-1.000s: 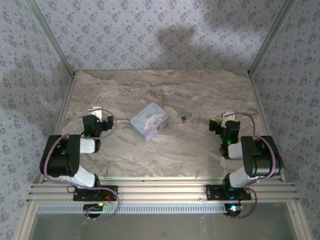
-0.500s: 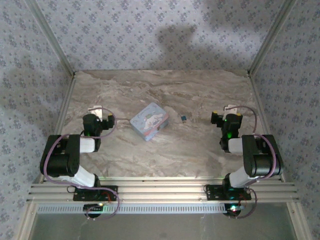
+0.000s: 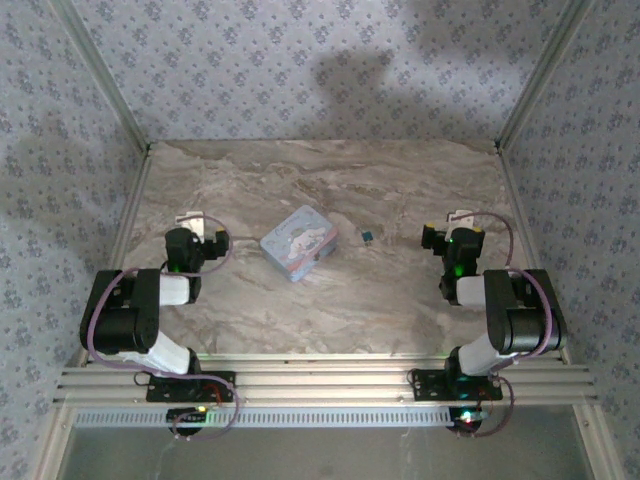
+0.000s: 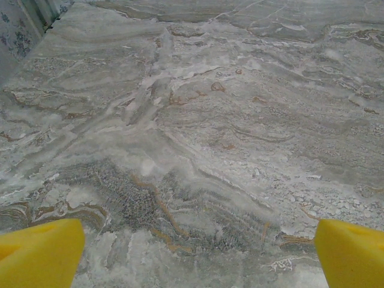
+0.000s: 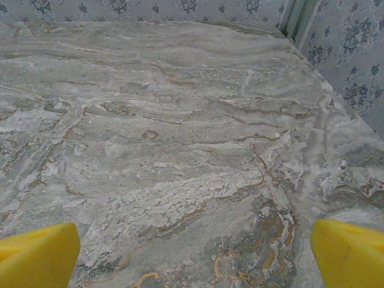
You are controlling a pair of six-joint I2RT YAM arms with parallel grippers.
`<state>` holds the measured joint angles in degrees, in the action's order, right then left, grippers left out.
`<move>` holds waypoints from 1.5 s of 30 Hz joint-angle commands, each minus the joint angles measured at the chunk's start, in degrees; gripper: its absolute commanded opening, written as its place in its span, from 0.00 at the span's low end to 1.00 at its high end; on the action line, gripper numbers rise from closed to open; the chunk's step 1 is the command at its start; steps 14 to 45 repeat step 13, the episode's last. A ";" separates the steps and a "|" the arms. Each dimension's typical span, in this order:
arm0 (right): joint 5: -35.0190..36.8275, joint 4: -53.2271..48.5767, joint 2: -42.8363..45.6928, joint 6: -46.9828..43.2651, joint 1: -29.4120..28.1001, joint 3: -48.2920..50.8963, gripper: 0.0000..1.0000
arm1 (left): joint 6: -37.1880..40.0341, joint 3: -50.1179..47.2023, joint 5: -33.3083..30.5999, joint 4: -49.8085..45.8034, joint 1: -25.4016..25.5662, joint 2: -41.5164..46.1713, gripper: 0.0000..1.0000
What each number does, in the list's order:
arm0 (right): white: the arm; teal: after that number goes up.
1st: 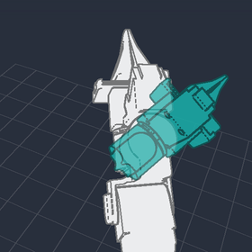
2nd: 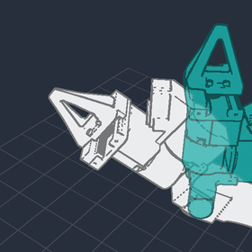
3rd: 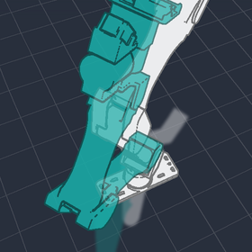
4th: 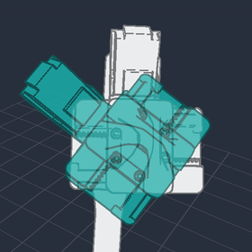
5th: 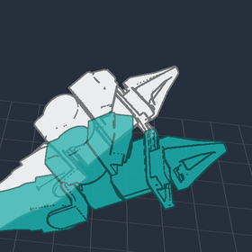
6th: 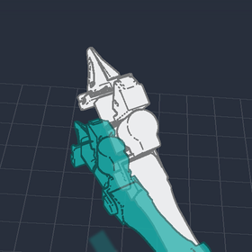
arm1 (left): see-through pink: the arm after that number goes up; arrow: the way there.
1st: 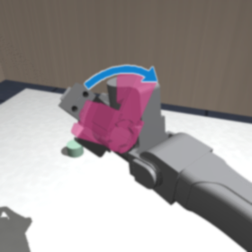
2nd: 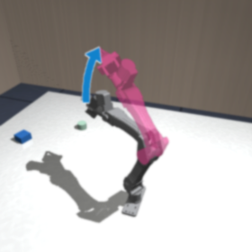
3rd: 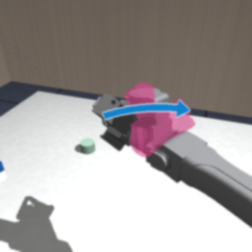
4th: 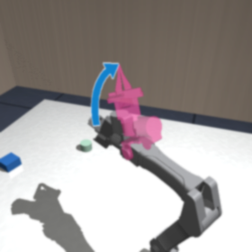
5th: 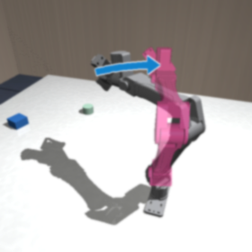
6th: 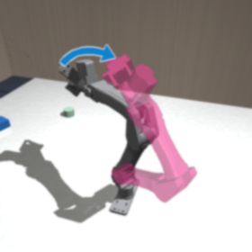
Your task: Unlock the padlock with the key
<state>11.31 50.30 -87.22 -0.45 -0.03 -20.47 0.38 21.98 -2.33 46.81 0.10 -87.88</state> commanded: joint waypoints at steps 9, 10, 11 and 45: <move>-3.23 -1.84 -0.50 -0.21 0.54 -1.33 1.00 | -0.56 1.40 0.75 0.30 -0.32 0.07 0.98; -3.31 -1.96 -0.41 -0.25 0.56 -1.26 1.00 | -0.56 1.41 0.75 0.30 -0.39 0.07 0.98; -3.39 -1.88 -0.41 -0.26 0.54 -1.31 1.00 | -0.53 1.40 0.72 0.30 -0.38 0.03 0.98; -3.56 -1.75 -0.24 -0.12 0.70 -1.13 1.00 | -0.56 1.40 0.72 0.30 -0.38 0.07 0.98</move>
